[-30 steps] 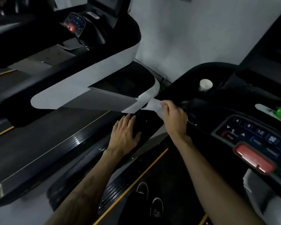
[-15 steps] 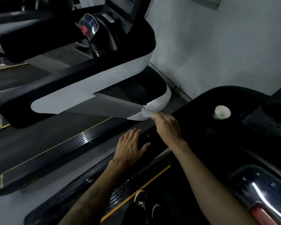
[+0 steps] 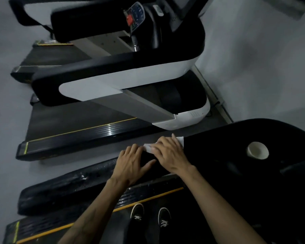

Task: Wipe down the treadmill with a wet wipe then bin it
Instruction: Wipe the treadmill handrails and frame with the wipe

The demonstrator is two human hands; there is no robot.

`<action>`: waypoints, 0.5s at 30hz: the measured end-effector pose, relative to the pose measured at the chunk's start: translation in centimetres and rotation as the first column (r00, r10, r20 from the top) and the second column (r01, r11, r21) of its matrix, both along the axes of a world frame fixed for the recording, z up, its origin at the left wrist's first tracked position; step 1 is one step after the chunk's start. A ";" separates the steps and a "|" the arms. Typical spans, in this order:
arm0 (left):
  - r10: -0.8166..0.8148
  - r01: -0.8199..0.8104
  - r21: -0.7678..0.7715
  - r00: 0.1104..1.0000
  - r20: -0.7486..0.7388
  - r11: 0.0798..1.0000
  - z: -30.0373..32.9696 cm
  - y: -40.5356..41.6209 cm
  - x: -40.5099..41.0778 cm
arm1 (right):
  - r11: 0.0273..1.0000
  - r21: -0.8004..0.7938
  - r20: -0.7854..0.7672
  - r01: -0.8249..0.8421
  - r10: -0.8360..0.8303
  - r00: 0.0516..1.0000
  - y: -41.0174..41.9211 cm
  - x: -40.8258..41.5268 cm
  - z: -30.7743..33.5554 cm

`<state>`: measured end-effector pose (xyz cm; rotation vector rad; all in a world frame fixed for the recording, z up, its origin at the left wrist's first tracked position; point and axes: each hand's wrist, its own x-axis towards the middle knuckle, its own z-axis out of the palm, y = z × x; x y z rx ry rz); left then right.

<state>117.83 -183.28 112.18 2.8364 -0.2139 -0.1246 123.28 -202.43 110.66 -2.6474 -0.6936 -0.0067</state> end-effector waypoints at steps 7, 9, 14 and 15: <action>0.018 -0.016 0.026 0.999 -0.051 1.000 0.0 0.1 -1.1 | 0.991 -0.037 0.113 0.129 -0.125 0.986 -0.6 -1.4 -0.1; -0.006 0.007 0.019 0.998 -0.069 1.000 -0.1 0.2 -1.3 | 0.986 -0.021 0.136 0.168 -0.164 0.977 0.4 -2.1 -0.6; -0.068 0.072 0.043 0.994 -0.086 0.996 -0.1 0.7 -0.8 | 0.979 -0.184 -0.063 0.085 -0.098 0.993 0.3 0.9 0.4; -0.070 0.074 0.050 0.994 -0.085 0.996 -0.1 0.7 -0.6 | 0.971 -0.220 -0.062 0.097 -0.113 0.992 0.2 1.2 0.6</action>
